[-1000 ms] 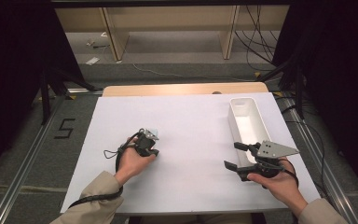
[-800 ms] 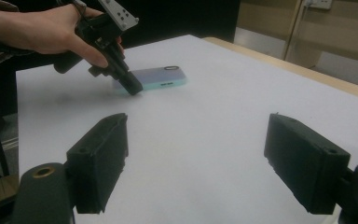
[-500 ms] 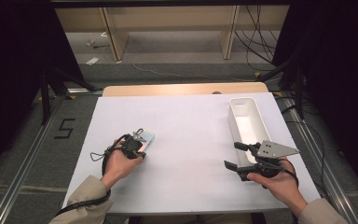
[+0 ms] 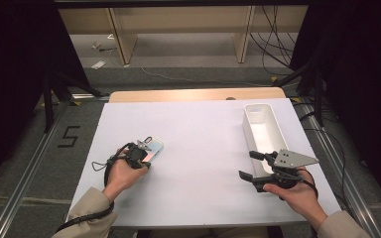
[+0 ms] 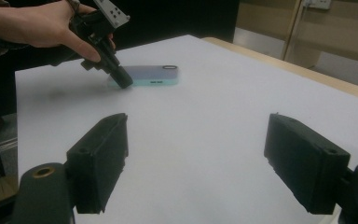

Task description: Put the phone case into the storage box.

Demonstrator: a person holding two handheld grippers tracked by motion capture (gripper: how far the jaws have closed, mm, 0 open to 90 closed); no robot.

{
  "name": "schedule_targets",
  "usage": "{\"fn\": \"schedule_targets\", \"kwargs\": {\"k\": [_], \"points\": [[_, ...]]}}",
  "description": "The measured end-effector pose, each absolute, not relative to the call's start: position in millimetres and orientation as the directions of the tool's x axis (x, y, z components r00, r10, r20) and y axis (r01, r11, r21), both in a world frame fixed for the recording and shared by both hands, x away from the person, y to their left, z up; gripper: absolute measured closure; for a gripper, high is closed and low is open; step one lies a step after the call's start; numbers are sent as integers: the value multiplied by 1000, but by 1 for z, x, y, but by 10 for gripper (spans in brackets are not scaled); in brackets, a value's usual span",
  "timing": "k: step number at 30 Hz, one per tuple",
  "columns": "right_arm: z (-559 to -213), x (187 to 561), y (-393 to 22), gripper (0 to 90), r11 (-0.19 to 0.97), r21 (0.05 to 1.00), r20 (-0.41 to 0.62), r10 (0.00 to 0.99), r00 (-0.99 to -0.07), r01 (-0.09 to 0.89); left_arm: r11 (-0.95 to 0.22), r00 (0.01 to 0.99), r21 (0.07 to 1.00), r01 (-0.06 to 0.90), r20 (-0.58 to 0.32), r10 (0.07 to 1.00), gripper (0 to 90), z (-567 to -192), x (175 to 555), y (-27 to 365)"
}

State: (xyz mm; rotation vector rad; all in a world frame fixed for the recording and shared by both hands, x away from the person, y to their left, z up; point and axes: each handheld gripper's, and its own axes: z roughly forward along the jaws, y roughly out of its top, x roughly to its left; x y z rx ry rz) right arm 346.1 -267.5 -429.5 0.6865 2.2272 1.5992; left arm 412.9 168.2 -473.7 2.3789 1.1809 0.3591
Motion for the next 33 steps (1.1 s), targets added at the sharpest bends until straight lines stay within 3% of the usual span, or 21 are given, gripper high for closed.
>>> {"fn": "schedule_targets", "kwargs": {"k": [4, 5, 8, 12, 14, 15, 18, 21, 33], "points": [[-429, 346, -268, 224, 261, 944, 25, 548, -836, 200, -525, 600, 505, 685, 17, 800, 888, -473, 413, 169], [-429, 346, -267, 224, 260, 945, 24, 548, -836, 198, -538, 617, 492, 684, 3, 787, 816, -471, 412, 168], [-429, 346, -268, 224, 262, 945, 22, 548, -836, 197, -534, 633, 524, 664, -13, 774, 733, -463, 408, 166], [-429, 347, -268, 224, 262, 945, 24, 548, -836, 198, -520, 635, 554, 650, -19, 773, 537, -453, 406, 166], [-429, 346, -268, 224, 263, 944, 25, 546, -837, 200, -523, 637, 563, 640, -7, 771, 499, -450, 408, 167], [-429, 346, -267, 224, 263, 944, 23, 547, -837, 198, -526, 635, 563, 637, 3, 772, 382, -448, 411, 169], [-429, 347, -267, 224, 262, 945, 24, 546, -837, 198, -543, 644, 541, 642, 3, 765, 241, -447, 417, 172], [-430, 347, -267, 224, 261, 944, 27, 548, -836, 202, -550, 642, 522, 651, 6, 766, 159, -448, 422, 175], [-430, 348, -267, 224, 262, 944, 24, 551, -834, 200, -560, 595, 438, 704, 67, 801, 124, -458, 448, 180]]}}
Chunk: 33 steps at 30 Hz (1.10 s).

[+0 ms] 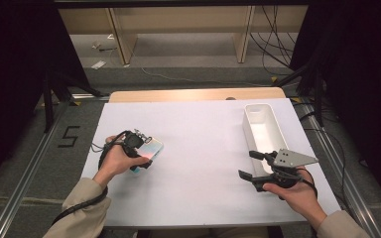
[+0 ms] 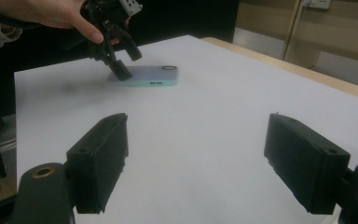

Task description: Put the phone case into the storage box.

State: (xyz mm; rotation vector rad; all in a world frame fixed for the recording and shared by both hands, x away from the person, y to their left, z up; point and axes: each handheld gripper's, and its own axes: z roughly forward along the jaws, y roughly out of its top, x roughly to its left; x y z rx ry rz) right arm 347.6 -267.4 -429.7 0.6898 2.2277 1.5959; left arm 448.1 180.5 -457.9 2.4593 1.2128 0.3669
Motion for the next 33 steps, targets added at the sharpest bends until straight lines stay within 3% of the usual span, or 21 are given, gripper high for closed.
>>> {"fn": "schedule_targets", "kwargs": {"k": [33], "points": [[-430, 347, -266, 223, 267, 942, 24, 547, -837, 201, -557, 590, 375, 741, 35, 807, 131, -473, 460, 189]]}}
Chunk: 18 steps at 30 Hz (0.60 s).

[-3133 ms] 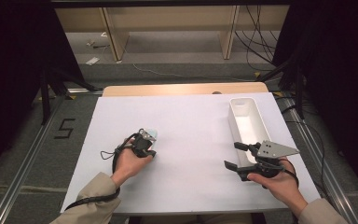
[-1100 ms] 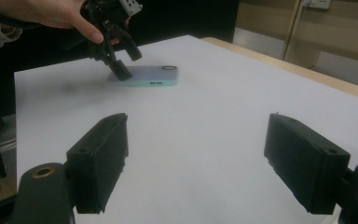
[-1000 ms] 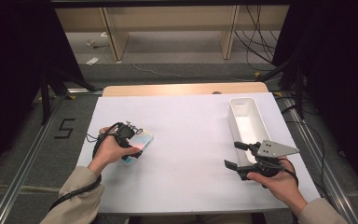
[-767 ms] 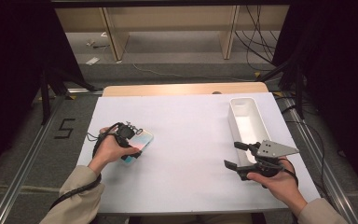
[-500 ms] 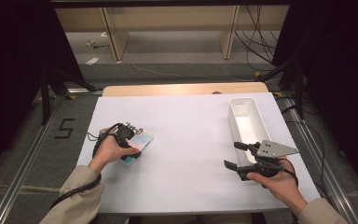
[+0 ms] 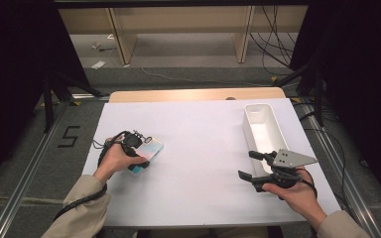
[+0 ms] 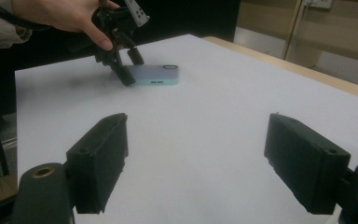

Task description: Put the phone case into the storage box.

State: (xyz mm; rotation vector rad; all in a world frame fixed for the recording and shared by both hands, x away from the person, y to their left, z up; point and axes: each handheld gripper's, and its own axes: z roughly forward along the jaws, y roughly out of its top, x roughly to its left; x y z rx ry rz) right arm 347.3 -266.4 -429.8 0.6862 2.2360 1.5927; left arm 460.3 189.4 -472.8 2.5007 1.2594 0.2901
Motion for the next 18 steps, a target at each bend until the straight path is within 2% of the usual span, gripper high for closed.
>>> {"fn": "schedule_targets", "kwargs": {"k": [18], "points": [[-431, 348, -266, 222, 270, 942, 19, 545, -838, 197, -532, 576, 367, 763, -14, 817, 142, -475, 464, 193]]}}
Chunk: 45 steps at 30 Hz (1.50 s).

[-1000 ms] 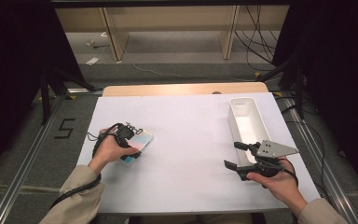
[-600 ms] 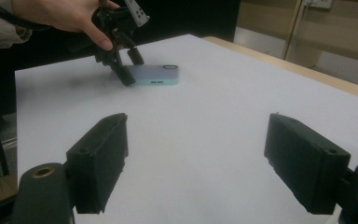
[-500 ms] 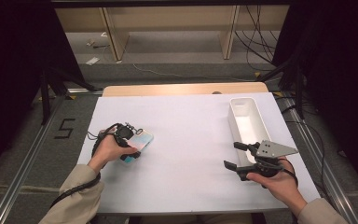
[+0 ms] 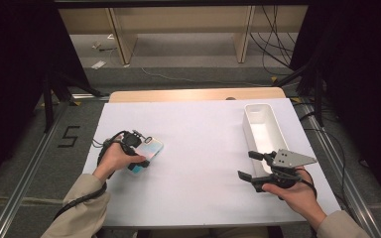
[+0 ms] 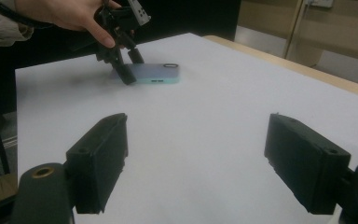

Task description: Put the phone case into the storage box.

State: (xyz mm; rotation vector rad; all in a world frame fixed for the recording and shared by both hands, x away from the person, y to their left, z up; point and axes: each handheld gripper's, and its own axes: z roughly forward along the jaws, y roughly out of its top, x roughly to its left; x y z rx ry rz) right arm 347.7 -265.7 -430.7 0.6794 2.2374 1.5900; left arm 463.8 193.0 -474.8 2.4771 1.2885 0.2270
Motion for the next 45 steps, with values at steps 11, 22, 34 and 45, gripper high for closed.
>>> {"fn": "schedule_targets", "kwargs": {"k": [11, 22, 34, 45], "points": [[-431, 348, -265, 221, 272, 942, 20, 540, -841, 198, -525, 571, 367, 768, -21, 821, 162, -474, 464, 193], [-431, 347, -265, 221, 273, 941, 20, 542, -840, 198, -524, 569, 367, 769, -20, 822, 167, -474, 464, 194], [-430, 347, -266, 221, 273, 942, 17, 542, -840, 195, -516, 566, 380, 768, -25, 824, 169, -475, 463, 195], [-430, 347, -266, 221, 271, 943, 17, 542, -840, 194, -514, 566, 394, 762, -18, 825, 170, -472, 462, 197]]}}
